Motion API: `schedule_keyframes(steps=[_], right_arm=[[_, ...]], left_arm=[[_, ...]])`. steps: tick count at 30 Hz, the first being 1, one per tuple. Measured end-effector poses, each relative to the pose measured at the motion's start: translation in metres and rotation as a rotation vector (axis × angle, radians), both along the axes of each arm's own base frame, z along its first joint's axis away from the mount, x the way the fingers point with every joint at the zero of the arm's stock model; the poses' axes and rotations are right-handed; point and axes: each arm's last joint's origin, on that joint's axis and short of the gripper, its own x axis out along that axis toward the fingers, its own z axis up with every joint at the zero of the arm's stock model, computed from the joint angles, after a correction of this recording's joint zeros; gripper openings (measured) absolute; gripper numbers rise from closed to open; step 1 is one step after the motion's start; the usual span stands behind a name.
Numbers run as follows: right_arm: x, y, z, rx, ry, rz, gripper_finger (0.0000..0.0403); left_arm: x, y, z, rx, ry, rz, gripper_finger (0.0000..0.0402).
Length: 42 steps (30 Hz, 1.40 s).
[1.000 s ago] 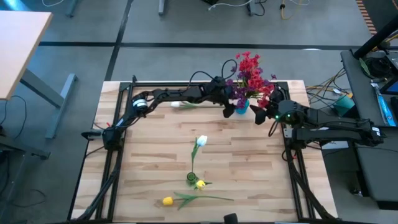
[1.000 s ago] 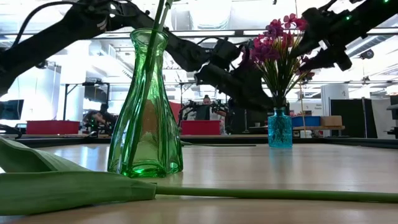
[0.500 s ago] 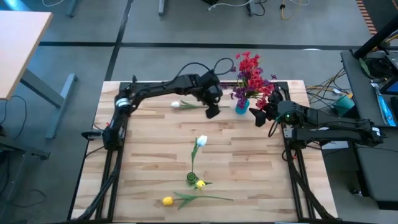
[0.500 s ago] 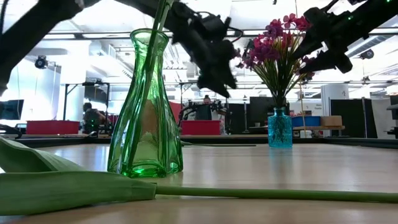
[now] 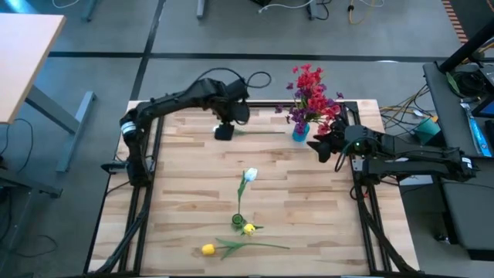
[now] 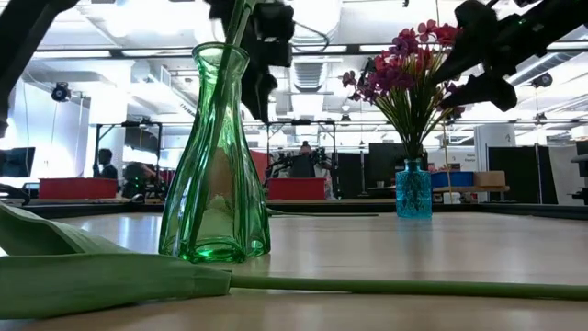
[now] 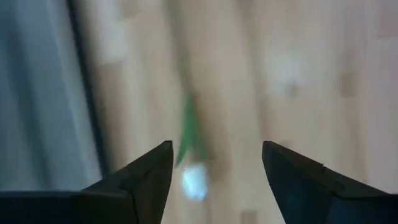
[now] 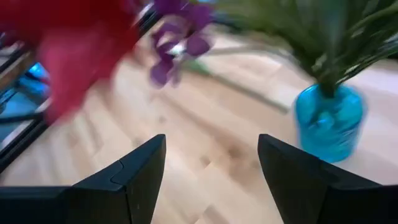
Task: Sort flowers into vase by color
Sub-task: Put the white flower into the green vase
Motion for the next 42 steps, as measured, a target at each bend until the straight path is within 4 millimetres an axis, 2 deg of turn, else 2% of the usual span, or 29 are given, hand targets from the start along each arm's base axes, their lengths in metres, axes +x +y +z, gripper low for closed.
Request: schedule_keyframes(steps=[4, 8, 11, 19, 29, 36, 42], right_arm=[[0.001, 0.006, -0.002, 0.050, 0.009, 0.090, 0.0241], [0.002, 0.014, -0.002, 0.082, 0.003, 0.142, 0.0237], [0.001, 0.020, -0.004, 0.120, 0.020, 0.165, 0.0237], [0.001, 0.030, -0.006, 0.192, 0.032, 0.185, 0.0237], [0.003, 0.031, -0.008, 0.200, 0.041, 0.182, 0.0237], [0.006, 0.030, -0.011, 0.202, 0.064, 0.179, 0.0237], [0.008, 0.030, -0.013, 0.202, 0.083, 0.179, 0.0237]], left_arm=[[-0.012, 0.027, -0.018, -0.179, -0.093, -0.105, 0.0214], [-0.023, 0.059, -0.043, -0.155, -0.139, -0.042, 0.0197], [-0.022, 0.075, -0.064, -0.115, -0.202, -0.001, 0.0193], [-0.010, 0.082, -0.109, -0.097, -0.225, -0.027, 0.0210], [0.003, 0.082, -0.171, -0.208, -0.087, 0.005, 0.0215], [0.006, 0.082, -0.176, -0.159, -0.047, 0.058, 0.0207], [0.008, 0.076, -0.177, -0.131, -0.009, 0.078, 0.0149]])
